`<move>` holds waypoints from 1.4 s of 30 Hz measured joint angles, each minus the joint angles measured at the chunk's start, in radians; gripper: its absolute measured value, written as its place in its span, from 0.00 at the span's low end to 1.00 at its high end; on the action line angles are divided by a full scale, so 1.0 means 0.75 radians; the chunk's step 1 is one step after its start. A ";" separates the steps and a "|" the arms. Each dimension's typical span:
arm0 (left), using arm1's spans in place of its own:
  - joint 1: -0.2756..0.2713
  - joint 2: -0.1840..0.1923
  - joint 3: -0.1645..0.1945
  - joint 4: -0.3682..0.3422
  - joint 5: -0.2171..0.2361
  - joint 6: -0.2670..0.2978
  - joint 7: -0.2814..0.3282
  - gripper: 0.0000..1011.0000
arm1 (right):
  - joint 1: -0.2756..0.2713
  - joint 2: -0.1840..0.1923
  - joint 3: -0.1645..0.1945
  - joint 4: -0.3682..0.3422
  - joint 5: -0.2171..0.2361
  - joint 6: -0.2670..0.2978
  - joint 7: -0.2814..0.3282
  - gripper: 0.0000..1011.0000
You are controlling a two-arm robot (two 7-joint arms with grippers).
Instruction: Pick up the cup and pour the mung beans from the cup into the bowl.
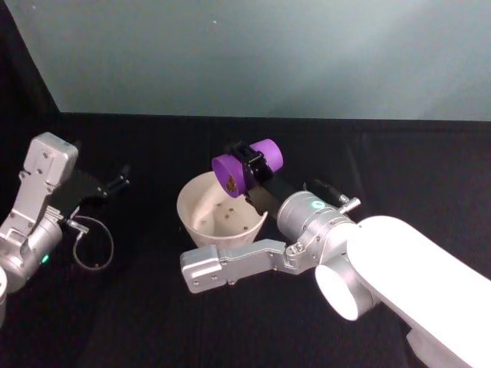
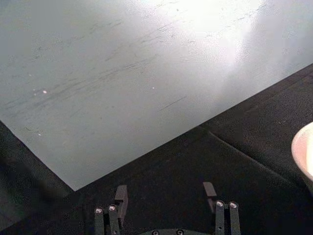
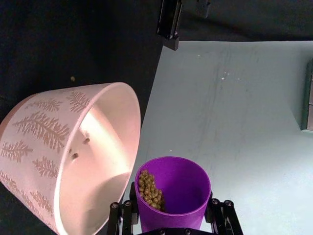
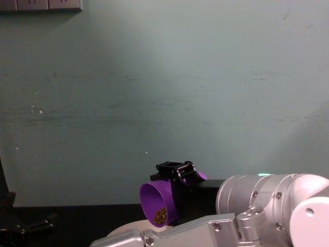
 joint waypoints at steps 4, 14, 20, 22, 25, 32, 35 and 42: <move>0.000 0.000 0.000 0.000 0.000 0.000 0.000 0.99 | 0.001 0.002 -0.003 -0.002 -0.011 0.000 0.003 0.72; 0.000 0.000 0.000 0.000 0.000 0.000 0.000 0.99 | 0.004 0.008 -0.009 -0.007 -0.026 -0.005 0.012 0.72; 0.000 0.000 0.000 0.000 0.000 0.000 0.000 0.99 | 0.009 0.009 -0.020 -0.006 -0.048 -0.004 0.021 0.72; 0.000 0.000 0.000 0.000 0.000 0.000 0.000 0.99 | 0.010 0.009 -0.021 -0.006 -0.050 -0.004 0.022 0.72; 0.000 0.000 0.000 0.000 0.000 0.000 0.000 0.99 | 0.011 0.009 -0.023 -0.005 -0.054 -0.004 0.025 0.72; 0.000 0.000 0.000 0.000 0.000 0.000 0.000 0.99 | 0.012 0.009 -0.023 -0.004 -0.055 -0.004 0.029 0.72; 0.000 0.000 0.000 0.000 0.000 0.000 0.000 0.99 | 0.013 0.009 -0.023 -0.004 -0.055 -0.004 0.029 0.72; 0.000 0.000 0.000 0.000 0.000 0.000 0.000 0.99 | 0.013 0.009 -0.022 -0.004 -0.053 -0.006 0.029 0.72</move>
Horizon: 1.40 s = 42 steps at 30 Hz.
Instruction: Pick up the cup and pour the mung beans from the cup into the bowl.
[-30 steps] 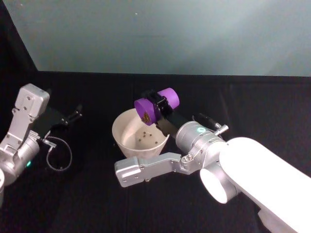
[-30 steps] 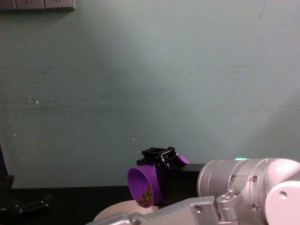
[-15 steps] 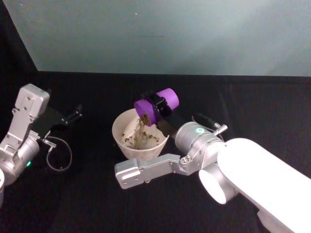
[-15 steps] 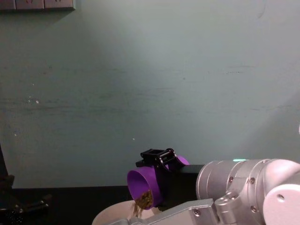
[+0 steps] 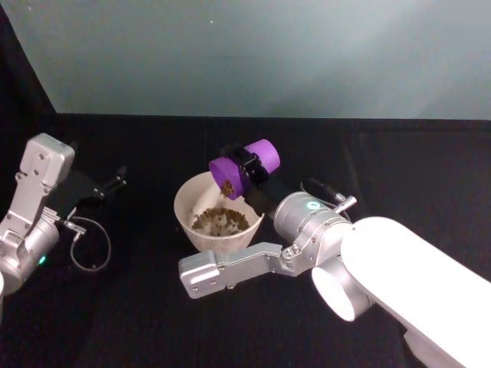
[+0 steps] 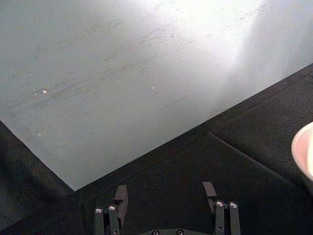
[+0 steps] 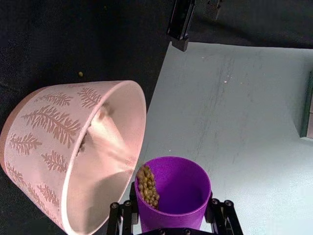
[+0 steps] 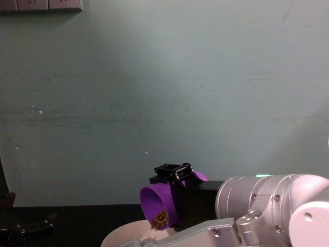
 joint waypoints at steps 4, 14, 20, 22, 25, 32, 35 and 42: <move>0.000 0.000 0.000 0.000 0.000 0.000 0.000 0.99 | 0.000 0.000 0.001 0.000 0.003 -0.001 0.000 0.72; 0.000 0.000 0.000 0.000 0.000 0.000 0.000 0.99 | 0.001 0.001 -0.001 0.002 -0.001 -0.001 -0.001 0.72; 0.000 0.000 0.000 0.000 0.000 0.000 0.000 0.99 | 0.004 0.001 -0.007 0.001 -0.008 -0.001 0.000 0.72; 0.000 0.000 0.000 0.000 0.000 0.000 0.000 0.99 | 0.005 0.002 -0.010 0.001 -0.015 -0.001 0.000 0.72; 0.000 0.000 0.000 0.000 0.000 0.000 0.000 0.99 | 0.009 0.002 -0.019 0.001 -0.030 0.000 0.001 0.72; 0.000 0.000 0.000 0.000 0.000 0.000 0.000 0.99 | 0.013 0.003 -0.030 0.000 -0.049 0.003 0.003 0.72; 0.000 0.000 0.000 0.000 0.000 0.000 0.000 0.99 | 0.015 0.003 -0.035 -0.002 -0.061 0.005 0.004 0.72; 0.000 0.000 0.000 0.000 0.000 0.000 0.000 0.99 | 0.016 0.005 -0.042 -0.005 -0.077 0.008 0.008 0.72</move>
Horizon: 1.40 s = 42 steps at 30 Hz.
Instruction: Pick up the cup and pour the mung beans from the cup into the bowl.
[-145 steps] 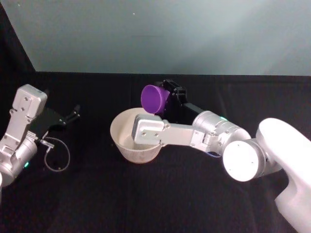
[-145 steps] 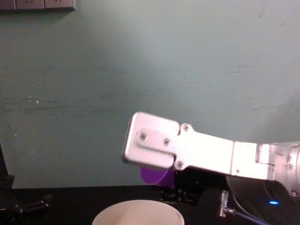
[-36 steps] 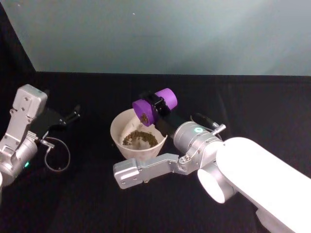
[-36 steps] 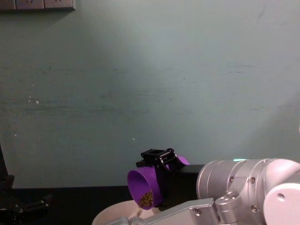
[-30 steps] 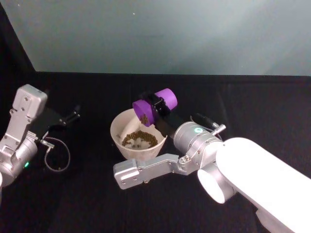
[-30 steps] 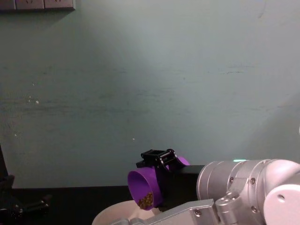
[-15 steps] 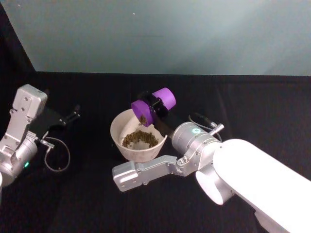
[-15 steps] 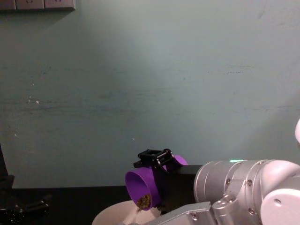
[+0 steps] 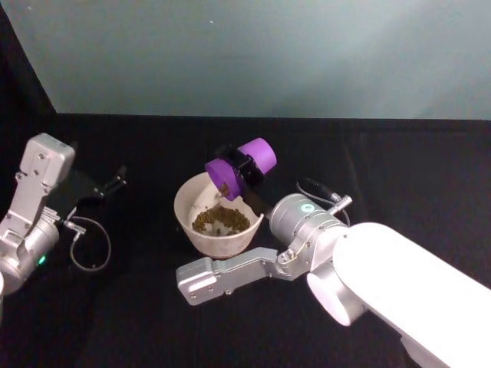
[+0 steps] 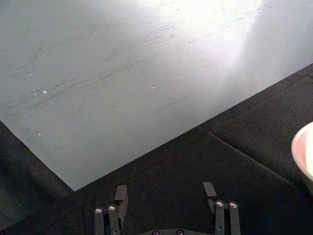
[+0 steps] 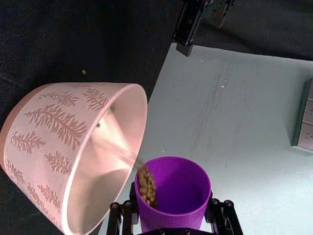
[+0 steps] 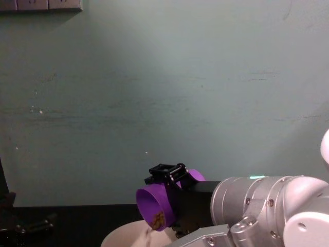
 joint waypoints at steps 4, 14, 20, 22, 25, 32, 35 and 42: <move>0.000 0.000 0.000 0.000 0.000 0.000 0.000 0.99 | 0.000 0.002 0.000 -0.005 -0.002 0.001 0.003 0.72; 0.000 0.000 0.000 0.000 0.000 0.000 0.000 0.99 | -0.001 0.004 -0.006 -0.008 -0.015 0.002 0.006 0.72; 0.000 0.000 0.000 0.000 0.000 0.000 0.000 0.99 | 0.003 0.006 -0.022 -0.005 -0.048 0.011 0.013 0.72; 0.000 0.000 0.000 0.000 0.000 0.000 0.000 0.99 | 0.005 0.007 -0.028 -0.004 -0.064 0.015 0.014 0.72; 0.000 0.000 0.000 0.000 0.000 0.000 0.000 0.99 | 0.012 0.011 -0.045 -0.004 -0.103 0.023 0.018 0.72; 0.000 0.000 0.000 0.000 0.000 0.000 0.000 0.99 | 0.034 0.019 -0.105 -0.004 -0.220 0.036 0.045 0.72; 0.000 0.000 0.000 0.000 0.000 0.000 0.000 0.99 | 0.042 0.023 -0.127 -0.004 -0.267 0.039 0.057 0.72; 0.000 0.000 0.000 0.000 0.000 0.000 0.000 0.99 | 0.054 0.029 -0.162 -0.006 -0.345 0.043 0.076 0.72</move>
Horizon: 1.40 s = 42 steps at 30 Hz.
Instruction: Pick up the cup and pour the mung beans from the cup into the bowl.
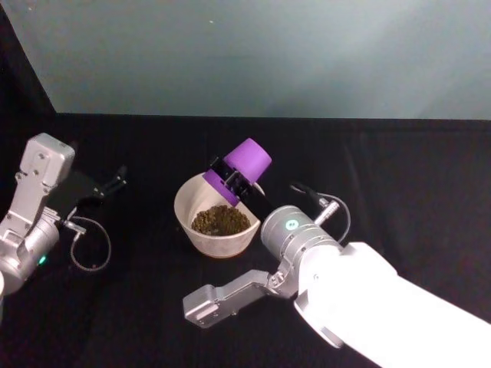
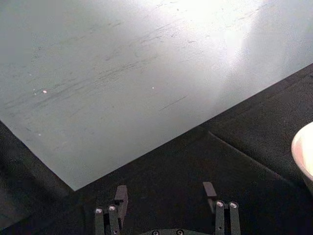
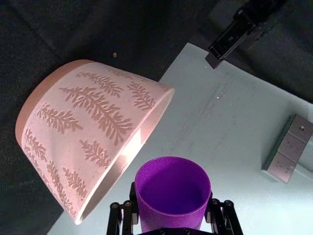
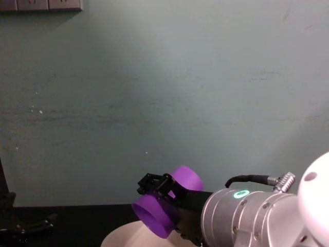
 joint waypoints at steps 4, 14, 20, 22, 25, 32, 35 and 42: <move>0.000 0.000 0.000 0.000 0.000 0.000 0.000 0.99 | 0.006 0.003 -0.018 0.000 -0.046 0.003 0.010 0.72; 0.000 0.000 0.000 0.000 0.000 0.000 0.000 0.99 | 0.032 0.010 -0.080 0.006 -0.209 0.013 0.047 0.72; 0.000 0.000 0.000 0.000 0.000 0.000 0.000 0.99 | 0.052 0.019 -0.126 0.023 -0.314 0.013 0.069 0.72; 0.000 0.000 0.000 0.000 0.000 0.000 0.000 0.99 | 0.057 0.020 -0.137 0.030 -0.338 0.013 0.070 0.72; 0.000 0.000 0.000 0.000 0.000 0.000 0.000 0.99 | 0.059 0.021 -0.141 0.035 -0.353 0.013 0.068 0.72; 0.000 0.000 0.000 0.000 0.000 0.000 0.000 0.99 | 0.059 0.022 -0.142 0.037 -0.364 0.015 0.062 0.72; 0.000 0.000 0.000 0.000 0.000 0.000 0.000 0.99 | 0.058 0.021 -0.142 0.038 -0.365 0.016 0.056 0.72; 0.000 0.000 0.000 0.000 0.000 0.000 0.000 0.99 | 0.032 0.015 -0.084 0.023 -0.281 0.039 0.013 0.72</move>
